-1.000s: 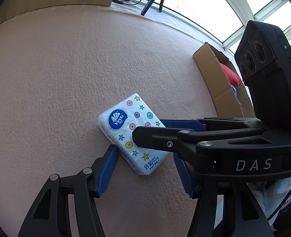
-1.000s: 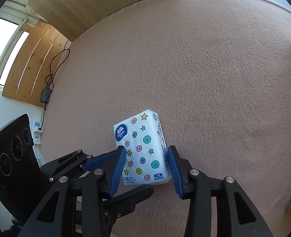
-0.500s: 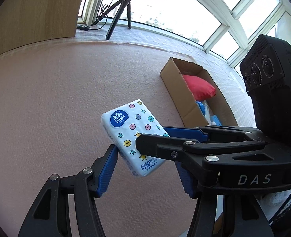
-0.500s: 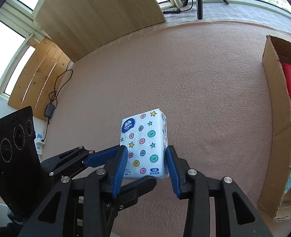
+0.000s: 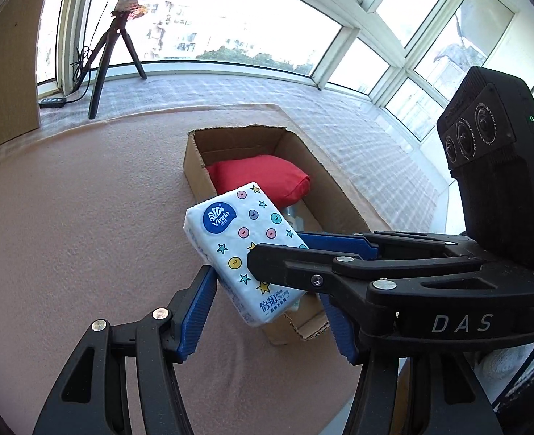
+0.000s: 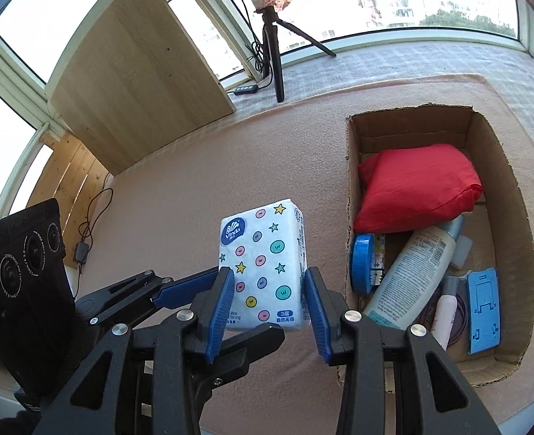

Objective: Organize objects
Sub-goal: 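Lift the tissue pack with the right gripper and carry it over the box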

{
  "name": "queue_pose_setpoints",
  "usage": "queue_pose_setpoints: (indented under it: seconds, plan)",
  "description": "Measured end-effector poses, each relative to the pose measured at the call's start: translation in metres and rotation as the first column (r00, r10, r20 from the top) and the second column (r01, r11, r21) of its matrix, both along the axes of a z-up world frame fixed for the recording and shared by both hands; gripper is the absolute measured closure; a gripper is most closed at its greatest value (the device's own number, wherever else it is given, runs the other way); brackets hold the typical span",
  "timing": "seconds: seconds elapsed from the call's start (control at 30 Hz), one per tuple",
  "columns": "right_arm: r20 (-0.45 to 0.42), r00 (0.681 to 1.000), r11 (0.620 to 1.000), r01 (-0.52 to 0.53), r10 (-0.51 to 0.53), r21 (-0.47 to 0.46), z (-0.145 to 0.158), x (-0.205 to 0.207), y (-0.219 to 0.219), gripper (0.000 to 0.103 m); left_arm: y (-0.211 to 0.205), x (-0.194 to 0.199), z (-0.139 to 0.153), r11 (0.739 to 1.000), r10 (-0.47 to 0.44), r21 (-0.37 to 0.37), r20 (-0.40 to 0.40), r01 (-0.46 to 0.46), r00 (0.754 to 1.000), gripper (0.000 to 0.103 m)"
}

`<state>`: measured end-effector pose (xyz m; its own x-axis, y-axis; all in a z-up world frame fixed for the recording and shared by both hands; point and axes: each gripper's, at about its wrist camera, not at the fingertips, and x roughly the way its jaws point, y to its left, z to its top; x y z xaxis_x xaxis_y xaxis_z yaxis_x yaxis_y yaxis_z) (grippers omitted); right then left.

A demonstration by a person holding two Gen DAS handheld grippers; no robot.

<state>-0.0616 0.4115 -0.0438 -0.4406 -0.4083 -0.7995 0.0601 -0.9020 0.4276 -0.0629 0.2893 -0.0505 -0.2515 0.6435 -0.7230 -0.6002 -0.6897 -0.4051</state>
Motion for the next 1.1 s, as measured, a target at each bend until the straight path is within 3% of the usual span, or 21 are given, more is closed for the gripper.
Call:
queue_pose_setpoints:
  seconds: [0.37,0.77,0.87,0.9,0.97,1.03,1.1]
  plan:
    - [-0.004,0.992,0.992,0.123,-0.122,0.019,-0.001,0.010,0.076,0.066,0.089,-0.004,-0.004,0.995,-0.099,-0.025,-0.017,0.099,0.995,0.041]
    - [-0.003,0.982,0.981,0.191,-0.190,0.032,-0.009,0.010,0.120,0.066,0.133,-0.011,-0.010,0.989,-0.134,-0.064,-0.037,0.132,0.990,0.041]
    - [-0.006,0.979,0.979,0.201,-0.201,0.037,-0.009,0.009,0.124,0.066,0.133,-0.013,-0.010,0.989,-0.128,-0.080,-0.042,0.124,0.991,0.034]
    - [-0.011,0.978,0.977,0.210,-0.210,0.043,-0.009,0.008,0.125,0.066,0.132,-0.013,-0.010,0.989,-0.121,-0.087,-0.045,0.117,0.992,0.027]
    - [-0.011,0.973,0.971,0.232,-0.232,0.055,-0.008,0.007,0.129,0.061,0.130,-0.014,-0.010,0.990,-0.113,-0.089,-0.049,0.108,0.992,0.024]
    - [-0.003,0.970,0.968,0.243,-0.244,0.058,-0.009,0.005,0.131,0.048,0.127,-0.016,-0.009,0.991,-0.106,-0.091,-0.049,0.102,0.993,0.022]
    - [0.002,0.966,0.964,0.257,-0.258,0.067,-0.010,0.005,0.133,0.047,0.125,-0.016,-0.008,0.991,-0.103,-0.092,-0.050,0.098,0.993,0.021]
